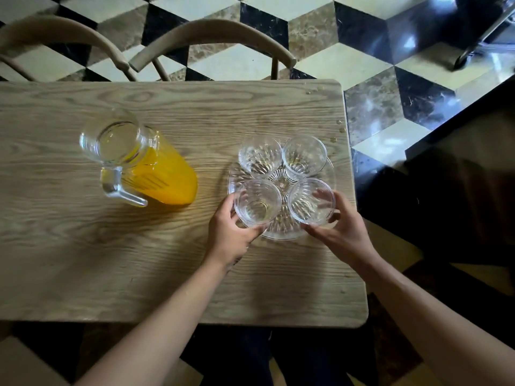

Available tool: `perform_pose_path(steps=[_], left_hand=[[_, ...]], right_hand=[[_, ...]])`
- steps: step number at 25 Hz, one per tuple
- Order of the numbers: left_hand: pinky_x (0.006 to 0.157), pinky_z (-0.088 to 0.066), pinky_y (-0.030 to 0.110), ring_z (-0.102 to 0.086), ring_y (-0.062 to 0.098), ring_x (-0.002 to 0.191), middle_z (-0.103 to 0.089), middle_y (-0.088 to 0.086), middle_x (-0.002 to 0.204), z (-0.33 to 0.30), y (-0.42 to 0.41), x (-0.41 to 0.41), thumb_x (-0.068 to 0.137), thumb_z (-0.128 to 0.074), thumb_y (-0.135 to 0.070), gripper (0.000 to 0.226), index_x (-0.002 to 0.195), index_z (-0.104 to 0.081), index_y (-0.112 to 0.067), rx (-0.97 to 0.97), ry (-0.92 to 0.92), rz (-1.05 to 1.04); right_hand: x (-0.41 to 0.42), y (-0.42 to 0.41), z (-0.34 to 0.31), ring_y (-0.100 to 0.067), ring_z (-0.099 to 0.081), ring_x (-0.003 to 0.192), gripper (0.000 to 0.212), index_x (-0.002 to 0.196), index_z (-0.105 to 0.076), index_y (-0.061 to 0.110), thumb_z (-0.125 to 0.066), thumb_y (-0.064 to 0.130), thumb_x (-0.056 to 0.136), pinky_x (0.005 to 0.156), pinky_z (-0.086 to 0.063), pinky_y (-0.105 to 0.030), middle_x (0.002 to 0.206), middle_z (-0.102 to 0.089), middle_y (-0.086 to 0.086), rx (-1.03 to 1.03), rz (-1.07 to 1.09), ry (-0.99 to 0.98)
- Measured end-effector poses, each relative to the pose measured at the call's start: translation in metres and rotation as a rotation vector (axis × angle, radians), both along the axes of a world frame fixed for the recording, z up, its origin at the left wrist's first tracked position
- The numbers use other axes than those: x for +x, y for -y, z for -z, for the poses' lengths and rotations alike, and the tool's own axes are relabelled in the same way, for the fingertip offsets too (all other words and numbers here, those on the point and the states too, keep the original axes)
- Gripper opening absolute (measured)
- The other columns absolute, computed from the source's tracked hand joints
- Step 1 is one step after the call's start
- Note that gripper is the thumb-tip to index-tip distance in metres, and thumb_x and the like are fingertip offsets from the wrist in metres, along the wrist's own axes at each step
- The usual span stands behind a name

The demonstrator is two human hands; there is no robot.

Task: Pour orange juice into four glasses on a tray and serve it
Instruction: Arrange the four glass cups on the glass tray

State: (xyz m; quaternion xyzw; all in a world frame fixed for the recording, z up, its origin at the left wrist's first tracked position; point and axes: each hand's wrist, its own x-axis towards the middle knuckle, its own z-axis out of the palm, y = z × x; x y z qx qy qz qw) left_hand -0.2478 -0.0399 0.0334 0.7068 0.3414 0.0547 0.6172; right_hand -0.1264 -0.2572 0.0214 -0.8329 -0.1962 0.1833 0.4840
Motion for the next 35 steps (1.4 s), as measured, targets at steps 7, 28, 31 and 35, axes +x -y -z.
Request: perform_pose_path(steps=[7,28,31,35], left_hand=[[0.093,-0.049,0.006,-0.059,-0.024,0.107,-0.062,-0.011,0.126,0.002,0.001,0.007,0.067,-0.092,0.001,0.077,0.131,-0.054,-0.022,-0.004,0.006,0.025],[0.117,-0.042,0.027,-0.052,0.002,0.136,-0.053,0.002,0.150,-0.003,-0.002,-0.001,0.065,-0.097,-0.009,0.103,0.151,-0.043,-0.024,0.057,-0.005,0.058],[0.119,-0.040,0.028,-0.051,0.012,0.136,-0.050,0.001,0.147,-0.019,-0.001,-0.011,0.066,-0.097,-0.010,0.104,0.154,-0.042,-0.018,0.073,-0.025,0.057],[0.117,-0.041,0.030,-0.053,0.017,0.136,-0.052,0.008,0.148,-0.042,0.003,-0.031,0.067,-0.097,-0.016,0.106,0.155,-0.038,-0.016,0.103,-0.042,0.047]], right_hand=[[0.003,-0.004,-0.002,-0.007,-0.063,0.115,0.075,0.135,-0.057,0.020,-0.092,0.033,0.070,0.085,-0.040,-0.012,0.133,-0.064,0.012,-0.042,-0.016,0.001],[0.000,-0.003,-0.005,0.002,-0.058,0.105,0.090,0.146,-0.050,0.018,-0.094,0.026,0.069,0.082,-0.040,-0.009,0.130,-0.060,0.015,-0.094,0.007,-0.027],[-0.002,0.002,-0.021,-0.003,-0.053,0.116,0.109,0.158,-0.034,0.019,-0.095,0.029,0.068,0.091,-0.041,-0.007,0.145,-0.048,0.008,-0.119,-0.035,-0.086],[-0.013,0.017,-0.041,-0.014,-0.049,0.132,0.124,0.161,-0.024,0.014,-0.090,0.049,0.062,0.109,-0.045,-0.031,0.157,-0.042,-0.005,-0.118,-0.024,-0.137]])
